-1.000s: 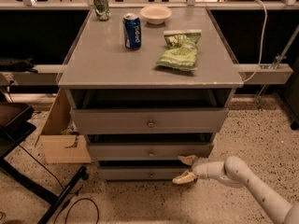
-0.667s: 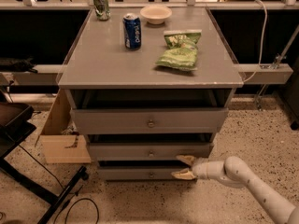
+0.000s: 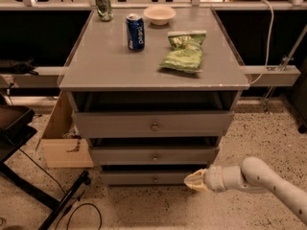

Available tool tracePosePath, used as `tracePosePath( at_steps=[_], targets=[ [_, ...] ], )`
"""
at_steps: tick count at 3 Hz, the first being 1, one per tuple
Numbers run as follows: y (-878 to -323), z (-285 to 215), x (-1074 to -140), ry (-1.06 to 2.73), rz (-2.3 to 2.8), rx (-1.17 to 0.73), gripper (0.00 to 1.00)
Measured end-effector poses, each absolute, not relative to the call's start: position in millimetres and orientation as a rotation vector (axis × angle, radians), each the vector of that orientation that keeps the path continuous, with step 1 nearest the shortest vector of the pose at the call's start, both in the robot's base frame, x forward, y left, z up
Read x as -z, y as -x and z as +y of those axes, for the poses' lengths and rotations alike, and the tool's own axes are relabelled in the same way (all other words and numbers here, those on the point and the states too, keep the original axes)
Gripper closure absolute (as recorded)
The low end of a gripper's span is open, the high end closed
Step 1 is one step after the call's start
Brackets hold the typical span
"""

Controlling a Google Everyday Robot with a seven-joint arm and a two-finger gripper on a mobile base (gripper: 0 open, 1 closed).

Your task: Close middle drawer

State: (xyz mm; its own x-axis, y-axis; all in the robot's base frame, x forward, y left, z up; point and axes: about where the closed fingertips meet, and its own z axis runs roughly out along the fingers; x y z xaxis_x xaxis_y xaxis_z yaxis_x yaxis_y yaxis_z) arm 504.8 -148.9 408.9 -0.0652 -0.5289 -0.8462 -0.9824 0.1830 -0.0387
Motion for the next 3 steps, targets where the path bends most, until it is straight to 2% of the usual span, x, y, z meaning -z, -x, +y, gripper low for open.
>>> tracePosePath(
  at_steps=[1,2,3],
  targets=[
    [-471.6,-161.1,-458.4,1.606,1.72,-0.733,1.0],
    [-418.0,-171.0,-528.5,1.725,1.8,-0.645,1.0],
    [-390.8,-185.0,-609.5,1.777,1.843,-0.429,1.0]
  ],
)
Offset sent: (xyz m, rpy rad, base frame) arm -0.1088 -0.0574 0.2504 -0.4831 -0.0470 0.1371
